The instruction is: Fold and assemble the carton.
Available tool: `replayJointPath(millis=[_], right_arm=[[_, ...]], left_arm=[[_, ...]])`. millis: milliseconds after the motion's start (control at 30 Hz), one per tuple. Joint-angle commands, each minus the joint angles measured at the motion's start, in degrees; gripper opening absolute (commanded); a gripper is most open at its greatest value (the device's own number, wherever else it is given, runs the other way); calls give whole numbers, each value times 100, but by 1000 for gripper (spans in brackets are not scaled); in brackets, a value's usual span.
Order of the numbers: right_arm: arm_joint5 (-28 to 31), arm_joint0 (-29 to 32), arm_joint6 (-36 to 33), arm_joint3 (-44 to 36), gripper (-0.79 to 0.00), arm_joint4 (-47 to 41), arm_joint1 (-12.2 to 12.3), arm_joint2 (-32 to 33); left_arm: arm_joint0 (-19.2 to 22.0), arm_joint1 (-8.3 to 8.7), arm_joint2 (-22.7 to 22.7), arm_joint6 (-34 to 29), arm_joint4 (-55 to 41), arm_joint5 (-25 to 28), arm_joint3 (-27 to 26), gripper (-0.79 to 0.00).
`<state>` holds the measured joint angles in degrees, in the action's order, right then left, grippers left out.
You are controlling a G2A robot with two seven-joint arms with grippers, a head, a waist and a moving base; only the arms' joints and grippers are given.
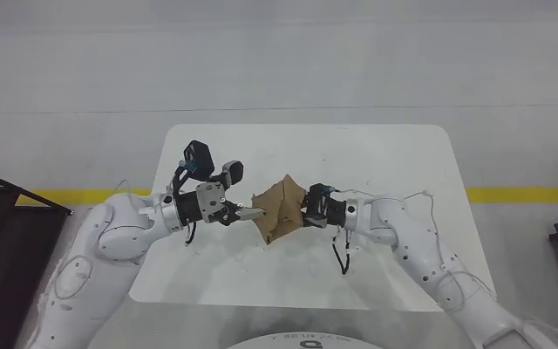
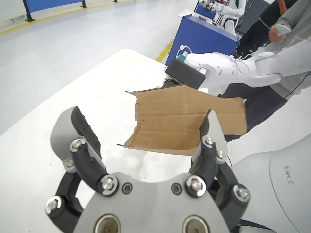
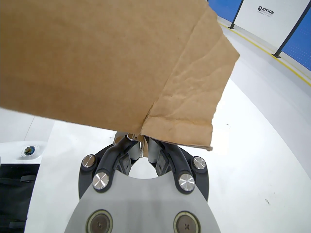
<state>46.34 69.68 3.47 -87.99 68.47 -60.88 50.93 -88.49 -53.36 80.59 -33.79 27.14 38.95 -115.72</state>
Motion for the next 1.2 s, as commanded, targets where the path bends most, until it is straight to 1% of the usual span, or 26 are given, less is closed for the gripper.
replayJointPath(millis=[0,200,267,333,400,500,633,700,733,1033,1100,1167], right_arm=[[0,-25,-186,1,-785,-129,-11,-13],[122,-128,-651,128,-785,-661,-50,-72],[181,-150,-744,175,-785,-893,-67,-106],[238,-188,-863,259,-785,-1109,-83,-132],[255,-209,-977,342,-785,-1387,-101,-164],[202,-288,-1253,449,-785,-1790,-130,-206],[-131,-393,-1721,515,-785,-2276,-168,-241],[-378,-477,-1971,495,-785,-2348,-182,-235],[-421,-496,-1985,471,-785,-2318,-183,-226],[-421,-496,-1985,471,-785,-2318,-183,-226],[-658,-446,-1997,431,-785,-2368,-191,-206],[-766,-434,-2085,357,-785,-2591,-201,-182]], left_arm=[[16,-4,-39,35,131,-43,28,0],[29,-12,-109,167,549,-135,55,0],[31,-5,14,257,910,-255,23,0],[-48,-2,183,452,1345,-500,-59,0],[-199,5,350,634,1902,-743,-220,0],[-550,11,528,946,2637,-1007,-502,0],[-991,6,730,1416,3203,-1272,-821,0],[-991,6,730,1416,3203,-1272,-821,0],[-991,6,730,1416,3203,-1272,-821,0],[-990,5,726,1423,3210,-1275,-824,0],[-977,9,656,1365,3477,-1192,-901,0],[-977,10,563,1389,3684,-1053,-986,0]])
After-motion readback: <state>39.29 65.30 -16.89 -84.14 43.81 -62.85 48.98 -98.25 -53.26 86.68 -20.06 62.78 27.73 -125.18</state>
